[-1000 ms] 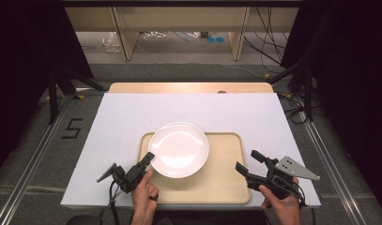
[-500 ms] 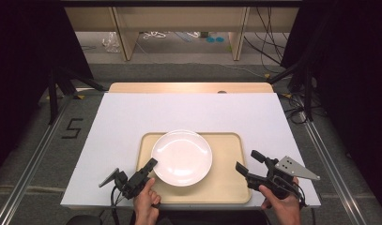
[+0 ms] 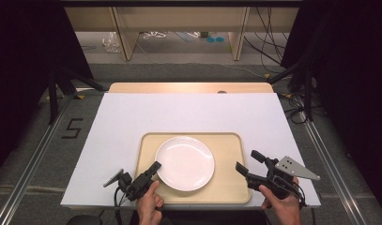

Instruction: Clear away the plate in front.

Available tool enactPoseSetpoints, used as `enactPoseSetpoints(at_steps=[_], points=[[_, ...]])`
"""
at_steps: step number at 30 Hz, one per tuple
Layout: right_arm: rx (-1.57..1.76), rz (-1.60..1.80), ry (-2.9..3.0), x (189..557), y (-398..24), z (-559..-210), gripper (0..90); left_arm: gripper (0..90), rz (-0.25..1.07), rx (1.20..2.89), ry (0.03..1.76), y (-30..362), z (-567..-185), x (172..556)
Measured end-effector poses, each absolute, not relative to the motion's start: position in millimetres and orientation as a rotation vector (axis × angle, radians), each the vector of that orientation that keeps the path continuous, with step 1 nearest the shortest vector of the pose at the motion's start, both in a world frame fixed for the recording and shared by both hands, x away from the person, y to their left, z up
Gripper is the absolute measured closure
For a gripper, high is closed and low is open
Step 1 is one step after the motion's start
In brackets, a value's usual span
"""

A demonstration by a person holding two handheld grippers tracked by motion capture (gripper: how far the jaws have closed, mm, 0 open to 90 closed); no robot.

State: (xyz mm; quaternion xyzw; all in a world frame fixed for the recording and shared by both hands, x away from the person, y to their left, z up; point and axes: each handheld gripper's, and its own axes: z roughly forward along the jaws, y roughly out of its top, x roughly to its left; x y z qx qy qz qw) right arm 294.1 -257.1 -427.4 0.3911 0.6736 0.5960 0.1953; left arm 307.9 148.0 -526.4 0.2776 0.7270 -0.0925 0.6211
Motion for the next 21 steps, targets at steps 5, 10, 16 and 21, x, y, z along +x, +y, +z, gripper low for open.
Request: enactPoseSetpoints(at_steps=[5, 10, 16, 21], points=[[1.098, 1.670, 1.881, 294.3, -256.7, -427.7, 23.9, 82.4, -0.209, 0.667, 1.678, 140.9, -527.3, 308.0], [1.099, 1.673, 1.883, 294.0, -256.6, -427.5, 23.9, 82.1, -0.230, 0.688, 1.682, 136.5, -527.6, 310.3], [1.109, 1.678, 1.889, 293.7, -256.5, -427.5, 23.9, 60.7, -0.250, 0.704, 1.731, 138.0, -529.5, 311.7], [1.099, 1.676, 1.882, 293.9, -256.2, -427.6, 23.9, 51.3, -0.176, 0.760, 1.739, 138.0, -521.6, 311.4]])
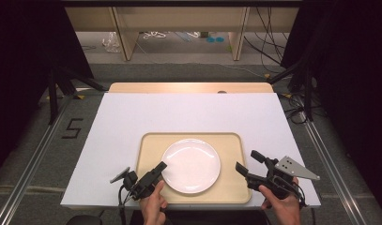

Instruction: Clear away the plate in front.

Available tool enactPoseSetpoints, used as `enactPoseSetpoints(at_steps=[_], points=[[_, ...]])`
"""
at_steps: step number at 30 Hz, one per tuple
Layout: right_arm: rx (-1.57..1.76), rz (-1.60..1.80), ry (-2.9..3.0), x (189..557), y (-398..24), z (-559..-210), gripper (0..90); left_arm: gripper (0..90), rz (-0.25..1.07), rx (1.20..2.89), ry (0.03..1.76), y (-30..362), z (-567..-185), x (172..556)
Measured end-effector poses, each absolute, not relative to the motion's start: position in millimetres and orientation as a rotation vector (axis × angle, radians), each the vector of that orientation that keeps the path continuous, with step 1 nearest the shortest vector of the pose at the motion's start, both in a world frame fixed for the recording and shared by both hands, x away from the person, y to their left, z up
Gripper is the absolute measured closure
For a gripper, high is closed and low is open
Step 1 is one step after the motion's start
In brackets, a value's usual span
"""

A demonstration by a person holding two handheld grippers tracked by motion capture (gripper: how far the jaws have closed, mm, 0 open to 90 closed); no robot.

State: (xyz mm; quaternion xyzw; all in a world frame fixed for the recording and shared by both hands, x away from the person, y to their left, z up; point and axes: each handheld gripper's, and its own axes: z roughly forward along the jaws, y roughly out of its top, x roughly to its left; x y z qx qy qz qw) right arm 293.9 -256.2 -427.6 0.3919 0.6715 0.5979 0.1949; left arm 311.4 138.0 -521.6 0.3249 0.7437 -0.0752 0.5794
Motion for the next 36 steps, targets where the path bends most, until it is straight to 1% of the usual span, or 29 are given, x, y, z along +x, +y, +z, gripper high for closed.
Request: enactPoseSetpoints(at_steps=[2, 4, 6, 14, 18, 20, 22, 24, 26, 28, 31, 36], points=[[1.097, 1.676, 1.881, 294.0, -256.2, -427.6, 23.9, 48.6, -0.172, 0.770, 1.719, 137.1, -520.4, 312.9], [1.099, 1.676, 1.883, 293.9, -256.3, -427.7, 23.9, 45.1, -0.139, 0.809, 1.715, 135.7, -517.7, 313.4], [1.097, 1.676, 1.882, 293.9, -256.3, -427.6, 23.9, 40.5, -0.125, 0.837, 1.707, 135.1, -514.8, 314.3], [1.112, 1.681, 1.892, 293.0, -255.8, -427.3, 23.8, 28.3, 0.024, 0.965, 1.654, 140.9, -498.8, 314.1], [1.115, 1.676, 1.891, 292.9, -255.5, -427.4, 23.8, 22.0, 0.093, 0.989, 1.624, 139.6, -491.1, 314.4], [1.104, 1.679, 1.895, 293.4, -255.4, -428.0, 23.7, 14.7, 0.124, 1.035, 1.593, 137.0, -488.7, 315.0], [1.096, 1.675, 1.892, 293.6, -255.2, -428.1, 23.6, 13.8, 0.126, 1.046, 1.546, 137.3, -487.5, 313.4], [1.095, 1.673, 1.887, 293.8, -255.3, -428.2, 23.5, 13.4, 0.154, 1.104, 1.489, 139.7, -485.3, 312.1], [1.109, 1.678, 1.894, 293.1, -255.2, -427.9, 23.2, 11.3, 0.164, 1.095, 1.470, 139.4, -481.0, 310.5], [1.094, 1.675, 1.890, 293.8, -255.5, -428.2, 23.1, 12.3, 0.173, 1.116, 1.402, 141.1, -477.6, 310.3], [1.095, 1.672, 1.888, 293.7, -255.2, -428.2, 22.5, 14.0, 0.110, 1.147, 1.304, 146.4, -475.7, 313.5], [1.104, 1.678, 1.899, 293.4, -255.1, -428.3, 20.7, 14.8, 0.120, 1.189, 1.212, 154.3, -472.8, 313.9]])
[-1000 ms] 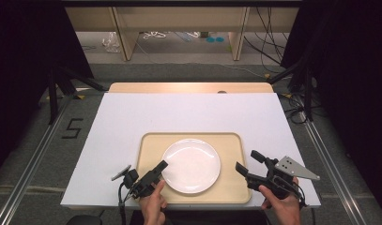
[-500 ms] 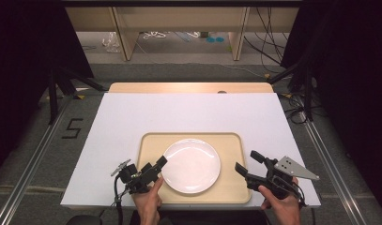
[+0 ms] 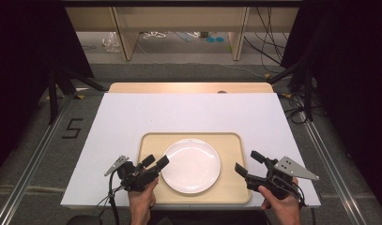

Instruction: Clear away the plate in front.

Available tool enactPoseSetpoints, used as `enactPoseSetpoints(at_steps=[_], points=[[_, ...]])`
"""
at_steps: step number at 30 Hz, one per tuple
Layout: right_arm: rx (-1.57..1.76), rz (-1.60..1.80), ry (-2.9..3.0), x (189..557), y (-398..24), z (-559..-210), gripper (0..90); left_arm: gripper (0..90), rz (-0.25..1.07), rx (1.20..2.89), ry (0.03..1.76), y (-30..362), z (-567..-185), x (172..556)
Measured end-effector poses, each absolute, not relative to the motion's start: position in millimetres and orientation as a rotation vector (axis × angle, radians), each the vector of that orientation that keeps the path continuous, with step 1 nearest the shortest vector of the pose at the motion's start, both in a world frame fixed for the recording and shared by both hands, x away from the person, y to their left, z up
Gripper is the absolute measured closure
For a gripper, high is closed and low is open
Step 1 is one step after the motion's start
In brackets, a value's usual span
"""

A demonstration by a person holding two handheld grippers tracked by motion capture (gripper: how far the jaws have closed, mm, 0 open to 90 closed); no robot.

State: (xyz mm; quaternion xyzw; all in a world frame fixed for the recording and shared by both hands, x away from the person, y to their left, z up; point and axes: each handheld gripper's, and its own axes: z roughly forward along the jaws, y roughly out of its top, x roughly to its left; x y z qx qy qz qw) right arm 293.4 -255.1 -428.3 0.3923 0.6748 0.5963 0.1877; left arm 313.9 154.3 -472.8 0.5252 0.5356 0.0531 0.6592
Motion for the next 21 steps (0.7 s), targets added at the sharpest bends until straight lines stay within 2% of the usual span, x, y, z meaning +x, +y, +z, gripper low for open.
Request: enactPoseSetpoints(at_steps=[7, 13, 21], points=[[1.112, 1.669, 1.906, 293.6, -254.4, -429.0, 15.9, 15.3, 0.299, 1.317, 1.103, 167.9, -462.8, 306.8], [1.105, 1.667, 1.918, 293.3, -253.5, -429.5, 15.4, 15.3, 0.411, 1.390, 1.067, 174.5, -455.7, 300.6], [1.101, 1.648, 1.926, 292.8, -253.1, -430.1, 15.4, 15.2, 0.470, 1.406, 1.031, 175.2, -441.2, 292.4]])
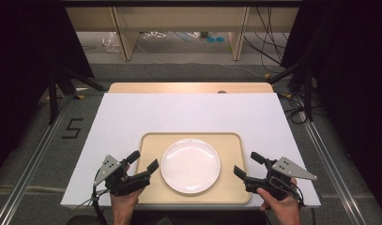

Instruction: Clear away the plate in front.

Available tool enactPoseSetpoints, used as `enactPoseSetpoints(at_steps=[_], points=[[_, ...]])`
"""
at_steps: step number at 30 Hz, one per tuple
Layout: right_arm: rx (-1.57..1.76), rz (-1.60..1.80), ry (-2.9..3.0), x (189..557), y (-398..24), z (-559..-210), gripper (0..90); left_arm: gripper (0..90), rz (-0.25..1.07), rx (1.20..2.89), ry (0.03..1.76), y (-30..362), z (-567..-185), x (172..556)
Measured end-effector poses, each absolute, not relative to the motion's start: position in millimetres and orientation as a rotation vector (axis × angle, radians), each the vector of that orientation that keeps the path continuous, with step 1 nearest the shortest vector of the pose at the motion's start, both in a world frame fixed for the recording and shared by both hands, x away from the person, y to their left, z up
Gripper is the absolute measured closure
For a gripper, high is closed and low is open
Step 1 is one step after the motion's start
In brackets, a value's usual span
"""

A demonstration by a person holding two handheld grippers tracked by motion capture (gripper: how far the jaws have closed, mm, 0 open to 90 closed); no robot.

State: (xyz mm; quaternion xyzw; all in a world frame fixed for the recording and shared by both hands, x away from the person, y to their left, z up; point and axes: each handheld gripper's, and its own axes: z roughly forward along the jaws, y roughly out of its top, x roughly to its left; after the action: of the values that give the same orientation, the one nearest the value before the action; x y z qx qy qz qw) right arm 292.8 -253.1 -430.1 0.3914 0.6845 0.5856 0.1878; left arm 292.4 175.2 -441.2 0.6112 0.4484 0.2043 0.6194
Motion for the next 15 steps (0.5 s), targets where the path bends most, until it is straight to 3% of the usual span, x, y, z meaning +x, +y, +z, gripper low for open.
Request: enactPoseSetpoints(at_steps=[15], points=[[1.093, 1.642, 1.913, 293.5, -255.3, -430.0, 15.4, 15.0, 0.514, 1.448, 1.031, 176.3, -436.8, 290.7]])
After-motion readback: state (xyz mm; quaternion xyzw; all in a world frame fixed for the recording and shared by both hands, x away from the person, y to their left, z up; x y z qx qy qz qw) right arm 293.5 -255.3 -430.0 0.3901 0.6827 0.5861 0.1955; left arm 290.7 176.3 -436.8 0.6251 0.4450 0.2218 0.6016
